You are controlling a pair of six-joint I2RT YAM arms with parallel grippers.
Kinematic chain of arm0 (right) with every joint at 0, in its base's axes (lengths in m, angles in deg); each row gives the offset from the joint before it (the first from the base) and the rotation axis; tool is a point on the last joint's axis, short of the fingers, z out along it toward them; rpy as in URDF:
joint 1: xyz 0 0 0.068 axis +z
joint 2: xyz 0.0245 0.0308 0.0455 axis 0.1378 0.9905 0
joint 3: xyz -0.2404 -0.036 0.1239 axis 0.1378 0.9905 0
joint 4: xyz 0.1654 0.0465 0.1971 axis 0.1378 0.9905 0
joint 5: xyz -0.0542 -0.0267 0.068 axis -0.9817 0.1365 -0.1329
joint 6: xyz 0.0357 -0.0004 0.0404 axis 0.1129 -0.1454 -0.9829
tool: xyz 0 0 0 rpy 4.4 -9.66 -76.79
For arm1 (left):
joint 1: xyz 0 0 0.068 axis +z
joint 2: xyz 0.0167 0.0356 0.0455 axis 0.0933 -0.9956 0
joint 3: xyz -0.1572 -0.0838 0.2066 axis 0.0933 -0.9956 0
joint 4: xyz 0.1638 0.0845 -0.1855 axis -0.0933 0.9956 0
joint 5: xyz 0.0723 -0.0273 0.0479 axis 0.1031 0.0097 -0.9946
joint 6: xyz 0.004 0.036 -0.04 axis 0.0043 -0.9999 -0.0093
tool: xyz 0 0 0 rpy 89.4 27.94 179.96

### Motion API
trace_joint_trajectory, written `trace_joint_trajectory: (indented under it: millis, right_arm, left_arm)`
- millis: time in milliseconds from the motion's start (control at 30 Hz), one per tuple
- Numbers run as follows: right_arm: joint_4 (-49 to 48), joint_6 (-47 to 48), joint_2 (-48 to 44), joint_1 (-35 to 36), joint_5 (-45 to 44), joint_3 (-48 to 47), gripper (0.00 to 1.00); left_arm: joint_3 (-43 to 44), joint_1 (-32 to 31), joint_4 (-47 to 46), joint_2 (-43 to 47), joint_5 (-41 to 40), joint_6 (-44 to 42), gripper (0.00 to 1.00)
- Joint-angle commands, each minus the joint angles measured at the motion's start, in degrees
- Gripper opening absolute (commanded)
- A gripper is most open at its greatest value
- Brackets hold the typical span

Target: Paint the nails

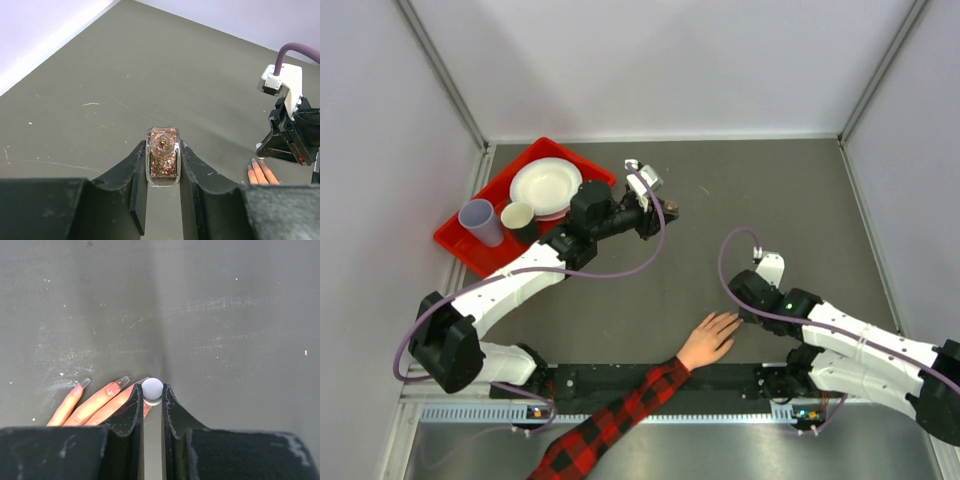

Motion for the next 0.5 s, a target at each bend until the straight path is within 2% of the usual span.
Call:
trace_joint_trajectory:
  millis: [0,467]
  right_arm:
    - [-0.9,-0.6,0.5,-0.8,-2.2,-0.8,0.00]
    - [-2.6,0.1,1.1,-0.7,-2.0,-0.9,0.00]
  left_arm:
    - [1.0,0.3,-3.7,0.3,0.6,0.2,0.00]
    - [1.0,0.3,-3.6,0.5,0.4,0.1,0.00]
